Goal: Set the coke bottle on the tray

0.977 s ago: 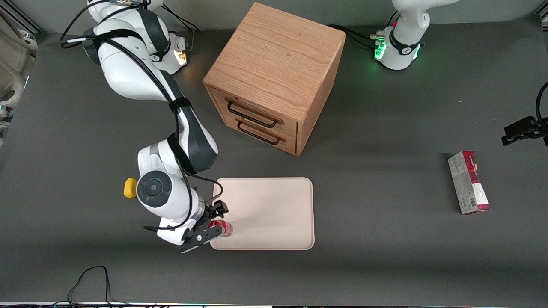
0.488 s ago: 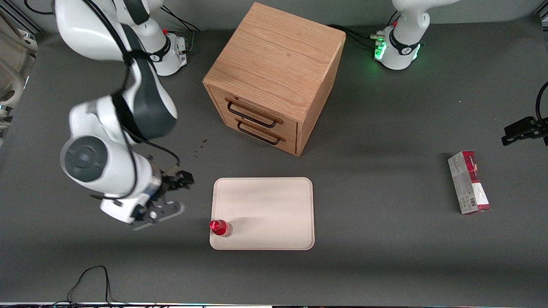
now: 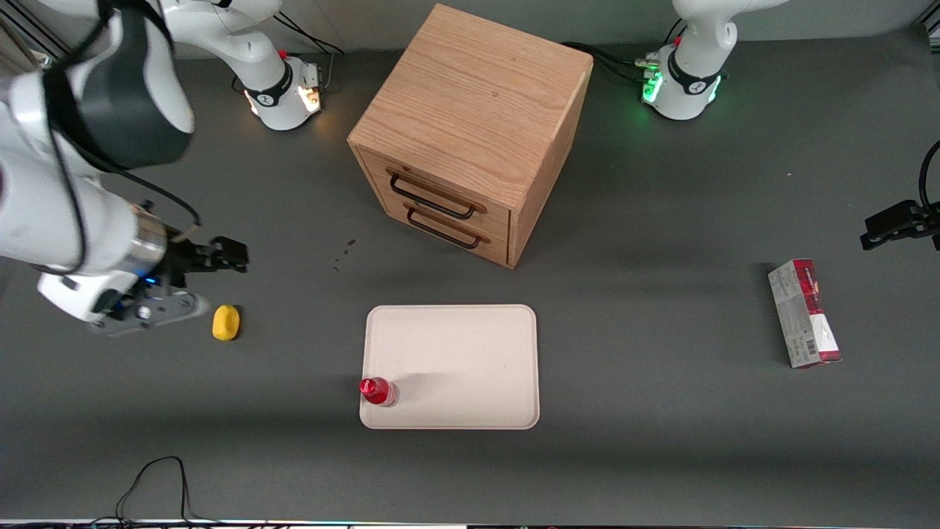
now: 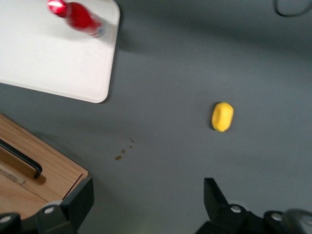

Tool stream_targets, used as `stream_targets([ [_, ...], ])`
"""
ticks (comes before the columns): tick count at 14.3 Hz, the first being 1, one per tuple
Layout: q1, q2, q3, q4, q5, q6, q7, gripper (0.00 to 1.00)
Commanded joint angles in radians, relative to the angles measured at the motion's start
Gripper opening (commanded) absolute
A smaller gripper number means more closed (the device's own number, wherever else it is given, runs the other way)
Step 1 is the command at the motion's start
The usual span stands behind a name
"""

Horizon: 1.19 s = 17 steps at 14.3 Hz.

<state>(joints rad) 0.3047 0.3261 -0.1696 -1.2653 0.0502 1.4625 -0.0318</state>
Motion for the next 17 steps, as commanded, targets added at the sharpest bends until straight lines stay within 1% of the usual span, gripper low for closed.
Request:
stream_targets([
  [1, -0.061, -0.186, 0.013, -0.253, -0.001, 0.131, 0.007, 1.0],
  [2, -0.081, -0.229, 0.015, -0.311, -0.004, 0.172, 0.006, 1.0],
  [4, -0.133, -0.254, 0.021, -0.338, -0.009, 0.199, 0.003, 1.0],
  [6, -0.211, -0.272, 0.088, -0.339, -0.021, 0.194, -0.008, 1.0],
  [7, -0.246, -0.282, 0.122, -0.339, -0.041, 0.181, -0.01, 1.0],
  [9, -0.256, -0.295, 0.125, -0.33, -0.056, 0.127, -0.016, 1.0],
  [11, -0.256, -0.303, 0.101, -0.316, -0.056, 0.067, -0.019, 1.0],
  [17, -0.253, -0.315, 0.085, -0.298, -0.055, -0.004, -0.002, 1.0],
])
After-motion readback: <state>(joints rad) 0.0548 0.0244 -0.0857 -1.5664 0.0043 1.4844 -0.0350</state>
